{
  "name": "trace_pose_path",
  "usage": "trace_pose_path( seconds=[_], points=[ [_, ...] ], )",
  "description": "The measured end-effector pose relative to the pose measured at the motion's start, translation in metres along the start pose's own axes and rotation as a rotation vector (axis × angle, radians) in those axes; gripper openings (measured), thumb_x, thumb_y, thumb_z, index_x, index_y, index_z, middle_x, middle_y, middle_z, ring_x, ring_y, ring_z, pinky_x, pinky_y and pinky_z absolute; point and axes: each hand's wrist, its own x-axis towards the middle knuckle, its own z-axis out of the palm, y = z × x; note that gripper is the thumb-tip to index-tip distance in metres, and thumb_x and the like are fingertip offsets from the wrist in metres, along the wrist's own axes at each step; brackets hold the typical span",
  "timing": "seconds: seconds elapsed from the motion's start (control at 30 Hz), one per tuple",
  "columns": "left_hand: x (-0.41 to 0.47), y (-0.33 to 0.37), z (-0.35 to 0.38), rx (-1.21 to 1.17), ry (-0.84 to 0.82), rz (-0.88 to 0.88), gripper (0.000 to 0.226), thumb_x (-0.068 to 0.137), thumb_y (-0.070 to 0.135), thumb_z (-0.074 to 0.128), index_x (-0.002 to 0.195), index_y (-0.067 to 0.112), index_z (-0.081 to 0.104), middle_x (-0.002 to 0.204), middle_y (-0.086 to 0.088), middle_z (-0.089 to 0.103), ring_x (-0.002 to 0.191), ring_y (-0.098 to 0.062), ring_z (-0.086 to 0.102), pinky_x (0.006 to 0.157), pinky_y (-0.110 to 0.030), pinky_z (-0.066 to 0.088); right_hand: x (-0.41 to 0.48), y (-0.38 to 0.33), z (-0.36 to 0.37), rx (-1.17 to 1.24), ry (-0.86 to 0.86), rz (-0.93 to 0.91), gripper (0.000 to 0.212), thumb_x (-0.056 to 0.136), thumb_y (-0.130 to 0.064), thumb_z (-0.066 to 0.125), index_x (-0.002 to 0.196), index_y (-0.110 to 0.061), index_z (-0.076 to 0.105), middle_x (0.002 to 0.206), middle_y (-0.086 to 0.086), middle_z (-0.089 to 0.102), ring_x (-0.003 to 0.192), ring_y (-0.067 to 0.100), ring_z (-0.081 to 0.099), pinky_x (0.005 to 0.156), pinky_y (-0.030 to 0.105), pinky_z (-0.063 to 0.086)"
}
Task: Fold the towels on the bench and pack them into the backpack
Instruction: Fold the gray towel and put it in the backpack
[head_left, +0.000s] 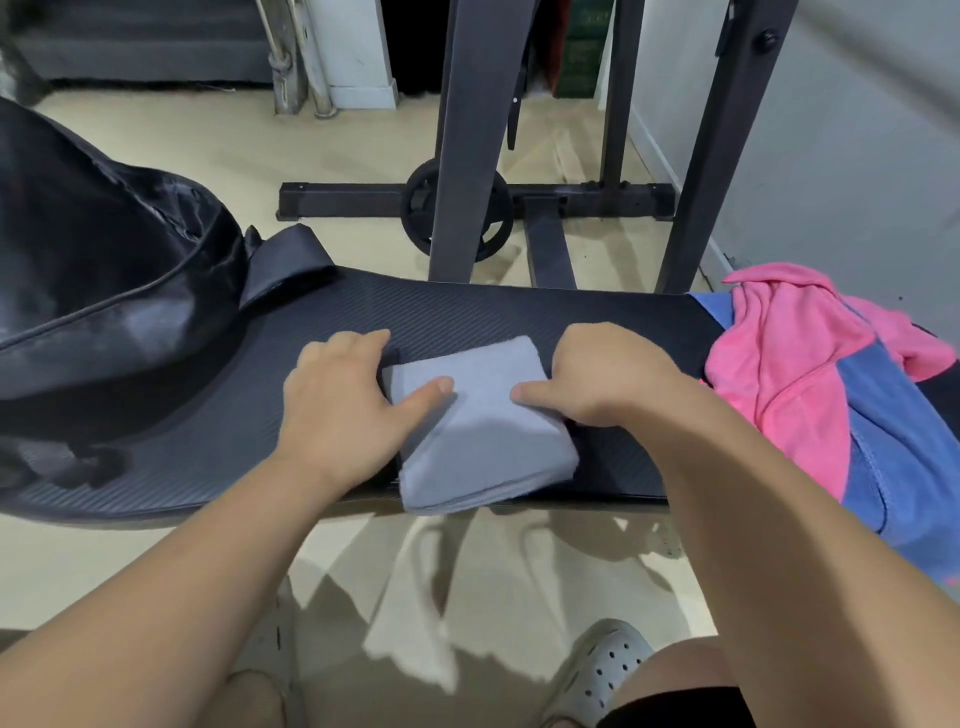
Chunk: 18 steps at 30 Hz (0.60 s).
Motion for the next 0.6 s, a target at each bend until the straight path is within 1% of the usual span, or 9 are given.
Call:
trace_pose_path(
  seconds=[0.1,0.13,0.17,0.23,0.3,0.37,0.47,0.53,0.6],
  points=[
    [0.005,-0.008,-0.006,-0.026,-0.224,0.057,0.073,0.057,0.091,0.058,0.101,0.033,0.056,0.102,0.008,0.057,0.105,-0.025,0.050,0.088,-0.045,0.048,-0.005,0.002,-0.007,0.049,0.041,0.029,0.053,0.069,-0.068,0.071,0.064,-0.017,0.058,0.066,-0.004,0.059,0.069,0.020,0.058,0.054,0.032,0.042],
    [0.008,-0.010,-0.008,-0.044,-0.308,0.083,0.075,0.054,0.090,0.061,0.107,0.037,0.056,0.106,0.008,0.056,0.109,-0.024,0.050,0.092,-0.045,0.048,-0.006,0.004,-0.007,0.107,0.088,0.025,0.052,0.064,-0.070,0.074,0.079,-0.021,0.066,0.079,-0.007,0.064,0.079,0.018,0.062,0.063,0.035,0.050],
    [0.012,-0.011,-0.010,-0.057,-0.374,0.097,0.086,0.052,0.087,0.063,0.121,0.036,0.055,0.113,0.007,0.055,0.115,-0.022,0.049,0.097,-0.044,0.046,-0.005,0.006,-0.005,0.165,0.093,0.003,0.062,0.060,-0.071,0.078,0.102,-0.027,0.068,0.098,-0.010,0.065,0.094,0.016,0.062,0.077,0.037,0.054],
    [0.019,-0.013,-0.013,-0.061,-0.444,0.113,0.113,0.048,0.083,0.066,0.145,0.028,0.044,0.129,0.006,0.050,0.126,-0.020,0.045,0.105,-0.042,0.043,-0.005,0.008,-0.001,0.230,-0.021,-0.094,0.102,0.056,-0.067,0.084,0.145,-0.032,0.046,0.133,-0.009,0.052,0.122,0.015,0.053,0.100,0.038,0.048],
    [0.028,-0.012,-0.015,-0.029,-0.481,0.147,0.127,0.046,0.080,0.072,0.153,0.024,0.034,0.141,0.005,0.046,0.133,-0.020,0.041,0.111,-0.040,0.039,-0.005,0.008,0.006,0.196,-0.139,-0.179,0.121,0.059,-0.061,0.087,0.159,-0.030,0.025,0.152,-0.007,0.038,0.139,0.019,0.037,0.111,0.037,0.038],
    [0.035,-0.008,-0.015,0.023,-0.526,0.185,0.130,0.049,0.074,0.081,0.156,0.023,0.028,0.144,0.004,0.043,0.136,-0.023,0.039,0.112,-0.041,0.037,-0.001,0.009,0.011,0.161,-0.172,-0.202,0.123,0.063,-0.056,0.088,0.161,-0.029,0.019,0.155,-0.007,0.034,0.143,0.024,0.029,0.114,0.039,0.035],
    [0.044,0.006,-0.017,0.130,-0.553,0.228,0.120,0.054,0.064,0.087,0.153,0.024,0.032,0.134,0.002,0.047,0.128,-0.024,0.044,0.106,-0.041,0.042,0.007,0.007,0.010,0.170,-0.181,-0.193,0.112,0.060,-0.052,0.090,0.155,-0.031,0.033,0.137,-0.007,0.045,0.130,0.021,0.041,0.106,0.040,0.043],
    [0.049,0.017,-0.021,0.188,-0.519,0.255,0.105,0.056,0.059,0.089,0.143,0.024,0.043,0.130,0.004,0.054,0.121,-0.022,0.049,0.100,-0.040,0.046,0.009,0.006,0.006,0.161,-0.182,-0.206,0.091,0.061,-0.044,0.088,0.142,-0.032,0.049,0.124,-0.008,0.051,0.116,0.017,0.050,0.097,0.039,0.049],
    [0.053,0.024,-0.024,0.246,-0.451,0.286,0.076,0.058,0.057,0.087,0.121,0.027,0.058,0.114,0.009,0.062,0.107,-0.019,0.055,0.088,-0.040,0.051,0.011,0.007,0.001,0.113,-0.154,-0.201,0.061,0.063,-0.034,0.084,0.119,-0.027,0.061,0.112,-0.007,0.056,0.102,0.017,0.055,0.086,0.041,0.054]
  ],
)
